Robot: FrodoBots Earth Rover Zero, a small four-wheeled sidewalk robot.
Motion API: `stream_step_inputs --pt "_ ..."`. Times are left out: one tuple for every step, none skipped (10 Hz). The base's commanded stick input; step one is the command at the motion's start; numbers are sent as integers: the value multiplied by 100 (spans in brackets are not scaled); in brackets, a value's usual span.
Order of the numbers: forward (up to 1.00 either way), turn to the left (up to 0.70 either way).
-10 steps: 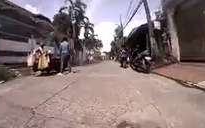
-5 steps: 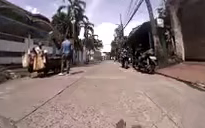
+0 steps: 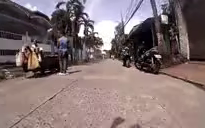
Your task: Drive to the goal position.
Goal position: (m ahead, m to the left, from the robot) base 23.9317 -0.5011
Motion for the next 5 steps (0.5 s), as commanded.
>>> stream_step_inputs --pt "70 -15" --pt "70 -35" --pt "70 -30" --pt "70 -16" --pt "70 -3"
